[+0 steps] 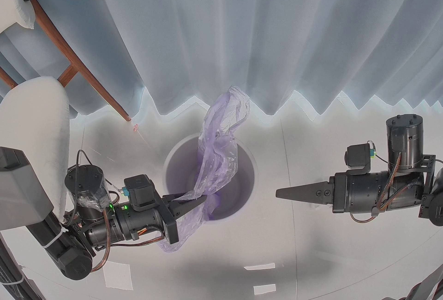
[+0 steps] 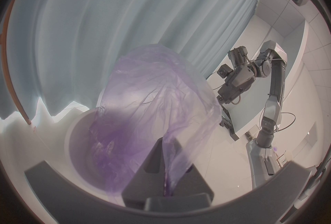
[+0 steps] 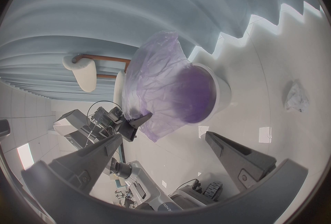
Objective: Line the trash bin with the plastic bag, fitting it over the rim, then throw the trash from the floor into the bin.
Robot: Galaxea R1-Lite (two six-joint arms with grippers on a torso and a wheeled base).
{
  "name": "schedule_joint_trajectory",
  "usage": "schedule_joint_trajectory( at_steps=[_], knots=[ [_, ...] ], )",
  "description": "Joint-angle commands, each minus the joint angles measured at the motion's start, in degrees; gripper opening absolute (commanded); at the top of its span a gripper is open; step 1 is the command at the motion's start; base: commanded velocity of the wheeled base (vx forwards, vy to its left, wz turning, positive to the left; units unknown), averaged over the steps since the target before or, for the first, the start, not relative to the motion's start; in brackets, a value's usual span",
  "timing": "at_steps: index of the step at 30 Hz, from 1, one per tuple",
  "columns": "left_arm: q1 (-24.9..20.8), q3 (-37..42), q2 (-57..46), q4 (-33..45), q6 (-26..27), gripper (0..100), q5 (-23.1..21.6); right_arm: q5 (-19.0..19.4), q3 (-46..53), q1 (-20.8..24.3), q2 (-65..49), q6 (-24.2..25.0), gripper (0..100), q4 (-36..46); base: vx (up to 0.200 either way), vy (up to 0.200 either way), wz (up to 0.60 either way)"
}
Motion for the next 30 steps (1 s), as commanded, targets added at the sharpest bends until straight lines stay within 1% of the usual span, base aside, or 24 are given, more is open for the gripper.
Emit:
schedule_joint_trajectory(
  at_steps=[1,4,9,16,18,20,22,25,30],
  knots=[
    [-0.02,0.57,0.53,-0.08,0.52,0,-0.03,-0.12,-0.88,1.25,3.24,0.03,100,-1.69,0.0,0.0,0.0],
    [-0.1,0.84,1.32,-0.08,0.6,0,-0.03,-0.12,-0.53,1.78,4.47,-0.05,100,-3.79,0.0,0.0,0.0],
    [-0.37,0.93,2.02,-0.17,0.78,0,0.06,-0.12,-1.05,2.3,5.79,-0.14,100,-4.32,0.0,0.0,0.0],
    [-2.83,2.51,1.84,-1.66,0.78,0,0.14,-0.29,-3.34,2.13,7.29,-0.14,100,-4.23,0.0,0.0,0.0],
    [-3.09,2.86,2.2,-2.81,0.78,0,0.23,-2.76,-5.19,2.13,8.87,-0.14,100,-4.23,0.0,0.0,0.0],
    [-3.27,2.86,2.46,-2.72,0.96,0,0.23,-6.18,-7.21,2.3,10.8,-0.32,100,-4.32,0.0,0.0,0.0],
    [-3.36,2.95,2.55,-2.81,2.27,0,0.32,-9.79,-10.28,2.21,12.82,0.12,100,-5.03,0.0,0.0,0.0],
    [-3.27,3.12,2.72,-2.72,3.77,0,0.32,-11.37,-11.95,2.13,13.97,0.21,100,-6.34,0.0,0.0,0.0],
    [-3.18,3.12,2.99,-2.72,4.3,0,0.41,-11.46,-11.43,2.04,14.14,0.21,100,-9.77,0.0,0.0,0.0]
  ],
)
